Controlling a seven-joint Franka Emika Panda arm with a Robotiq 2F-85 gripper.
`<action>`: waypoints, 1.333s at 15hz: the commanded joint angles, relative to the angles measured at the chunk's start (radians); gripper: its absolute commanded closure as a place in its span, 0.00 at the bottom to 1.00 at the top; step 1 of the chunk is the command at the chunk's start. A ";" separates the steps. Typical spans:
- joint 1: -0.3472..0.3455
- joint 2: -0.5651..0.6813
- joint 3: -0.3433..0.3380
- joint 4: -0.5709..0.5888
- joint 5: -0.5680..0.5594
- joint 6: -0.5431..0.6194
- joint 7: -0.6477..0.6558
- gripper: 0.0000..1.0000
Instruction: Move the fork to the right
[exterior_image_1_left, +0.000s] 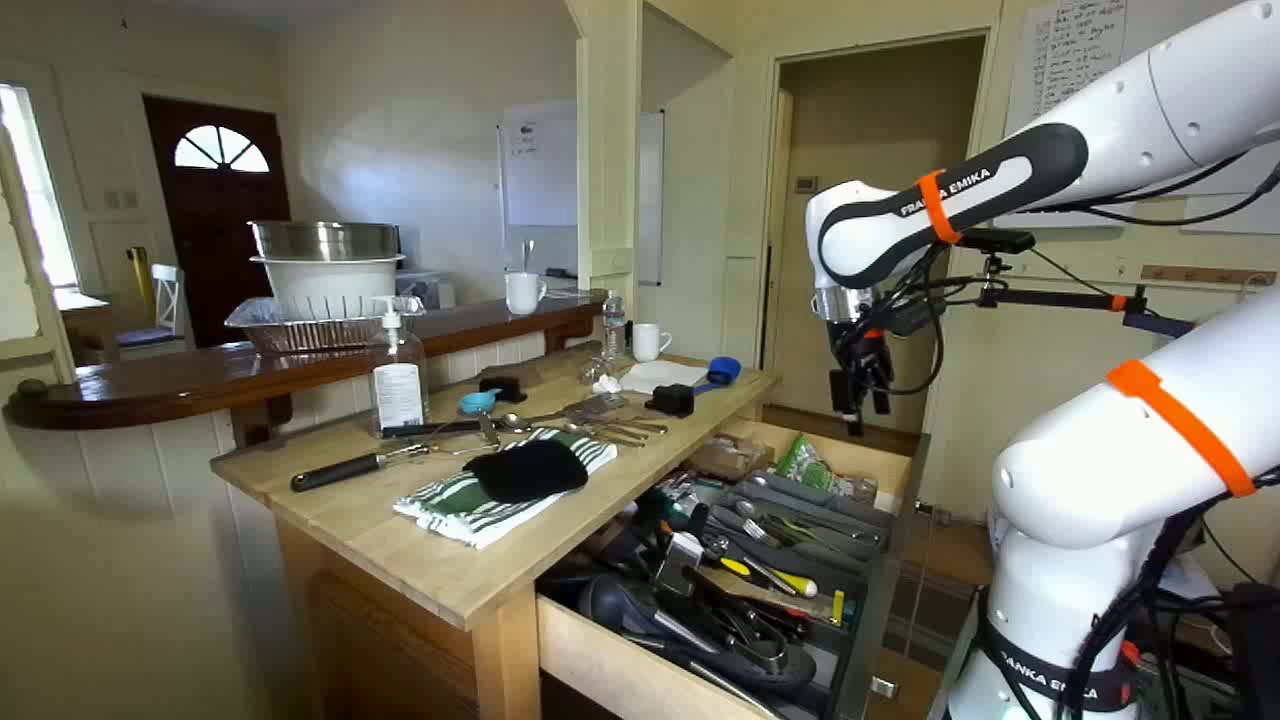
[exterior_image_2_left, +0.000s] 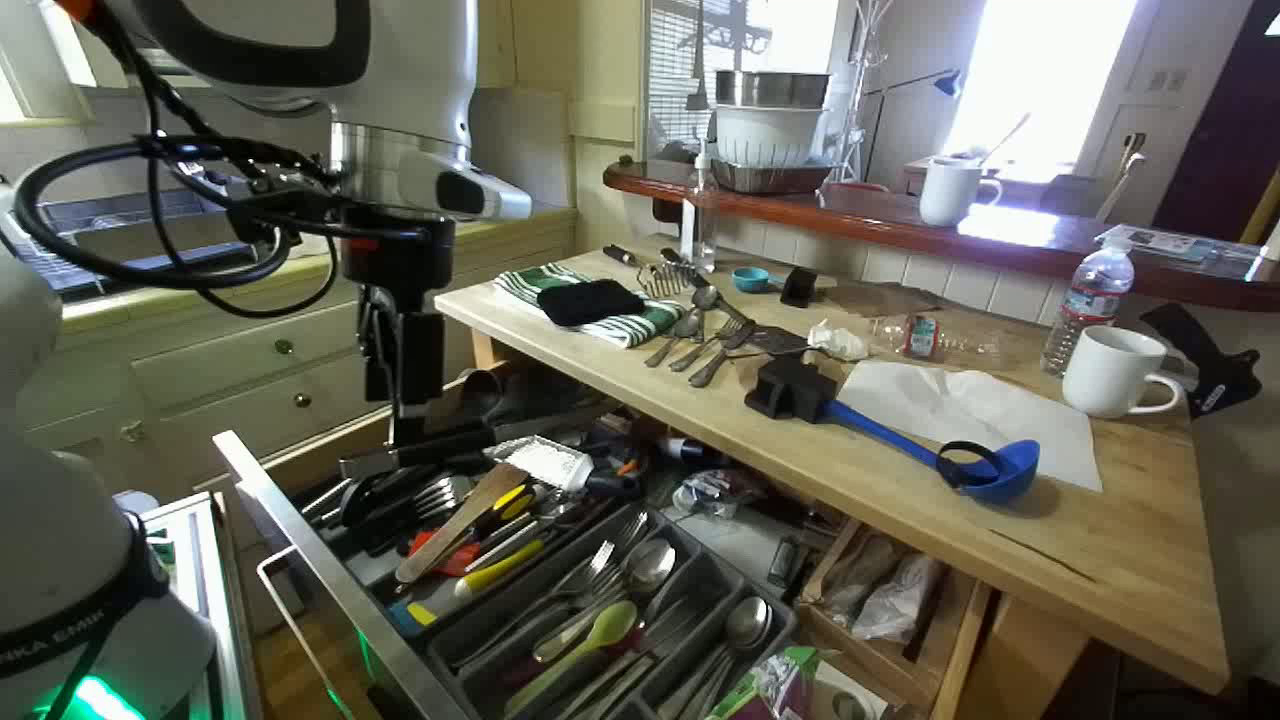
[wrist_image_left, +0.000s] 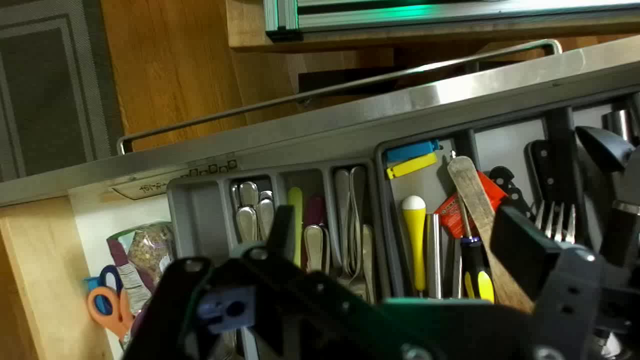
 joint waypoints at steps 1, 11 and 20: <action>0.012 -0.001 -0.010 0.003 -0.005 -0.005 0.006 0.00; 0.060 0.205 -0.019 0.094 0.033 0.283 -0.009 0.00; 0.114 0.565 -0.009 0.415 0.202 0.367 -0.061 0.00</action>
